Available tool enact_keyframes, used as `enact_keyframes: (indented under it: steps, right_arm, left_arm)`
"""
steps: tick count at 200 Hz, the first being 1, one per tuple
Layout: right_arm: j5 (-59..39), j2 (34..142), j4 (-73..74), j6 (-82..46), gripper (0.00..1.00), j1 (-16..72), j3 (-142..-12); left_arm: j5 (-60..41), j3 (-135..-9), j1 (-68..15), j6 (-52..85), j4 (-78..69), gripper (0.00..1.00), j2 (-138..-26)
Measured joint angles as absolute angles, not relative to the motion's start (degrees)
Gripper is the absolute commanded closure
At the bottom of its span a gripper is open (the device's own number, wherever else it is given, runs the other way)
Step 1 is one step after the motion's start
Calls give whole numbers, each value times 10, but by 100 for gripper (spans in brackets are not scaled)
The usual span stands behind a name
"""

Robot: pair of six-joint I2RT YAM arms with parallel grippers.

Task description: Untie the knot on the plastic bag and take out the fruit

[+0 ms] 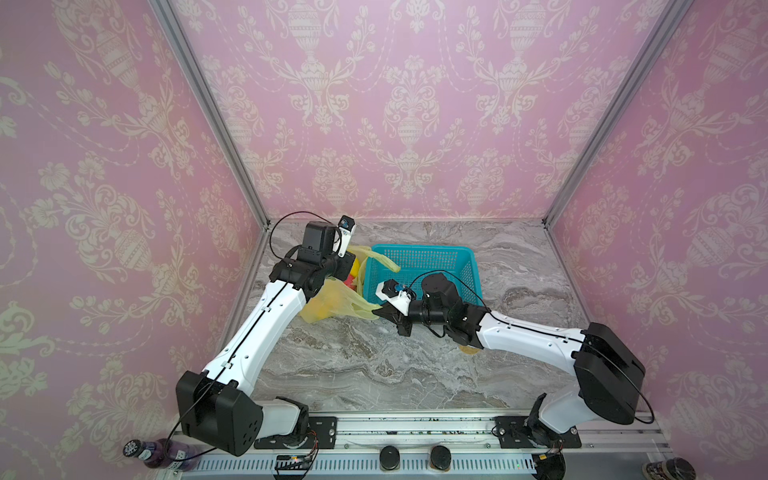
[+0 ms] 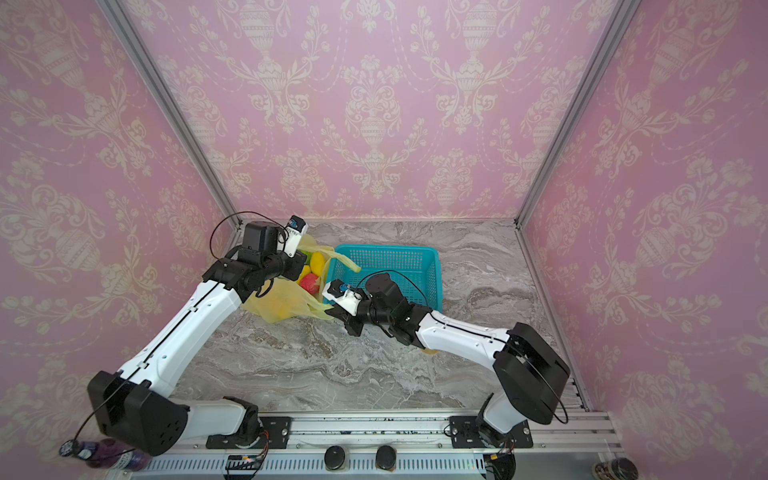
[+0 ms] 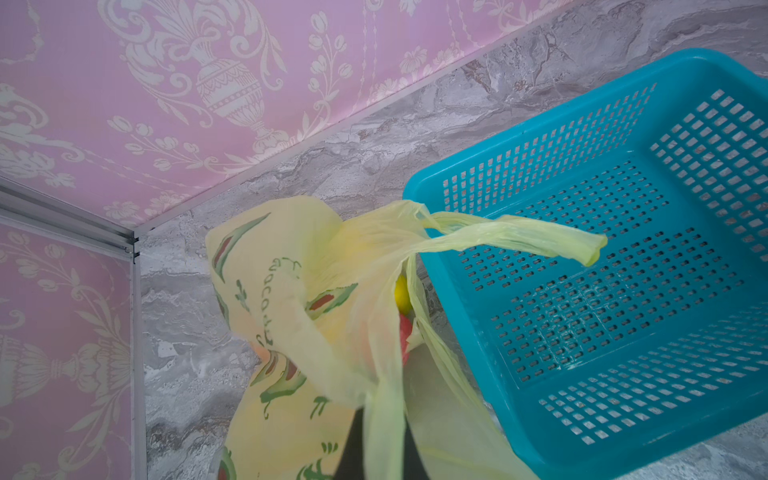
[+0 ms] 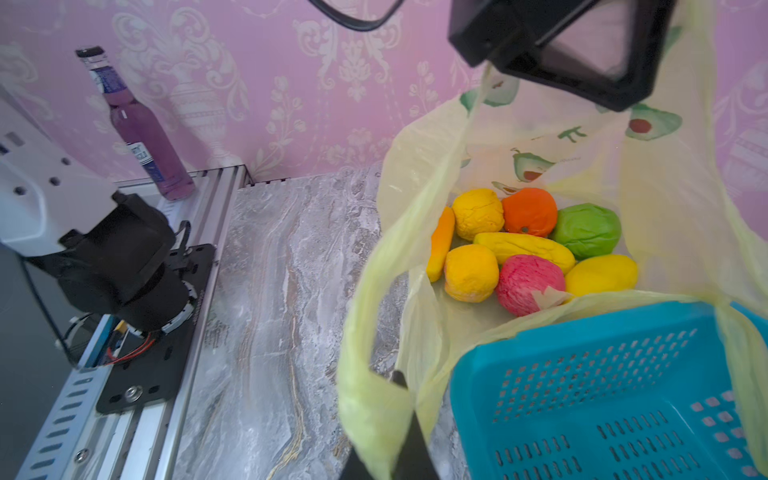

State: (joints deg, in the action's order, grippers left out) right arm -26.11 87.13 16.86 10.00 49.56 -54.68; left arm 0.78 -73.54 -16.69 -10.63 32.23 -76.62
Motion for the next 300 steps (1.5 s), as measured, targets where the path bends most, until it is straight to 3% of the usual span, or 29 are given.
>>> enact_keyframes:
  steps: [38,78,87,96,101,129,167,200,229,265,300]
  right_arm:
    - [-300,855,135,164,100,530,-546]
    - [-328,906,107,181,87,555,-592]
    - [-328,924,97,182,76,563,-608]
    - [-326,938,86,184,52,573,-620]
    - [-324,943,82,186,43,578,-623]
    - [-313,941,75,190,26,597,-618]
    - [-270,854,105,181,26,592,-525]
    - [-206,753,137,118,31,569,-464]
    - [-151,707,206,28,35,531,-434]
    - [-67,772,204,-40,51,526,-492]
    - [3,920,138,-83,53,526,-644]
  left_arm:
    - [8,-735,-167,-106,326,100,-766]
    - [43,-777,-167,-95,380,100,-791]
    - [69,-809,-167,-69,402,100,-803]
    - [87,-827,-166,-38,403,100,-806]
    - [91,-826,-165,-21,394,100,-800]
    - [61,-704,-162,63,286,100,-718]
    - [1,-532,-162,84,132,100,-700]
    - [-30,-565,-159,67,160,100,-755]
    - [-51,-564,-154,54,125,100,-691]
    - [-72,-526,-135,33,71,100,-607]
    - [-61,-442,-135,35,44,100,-585]
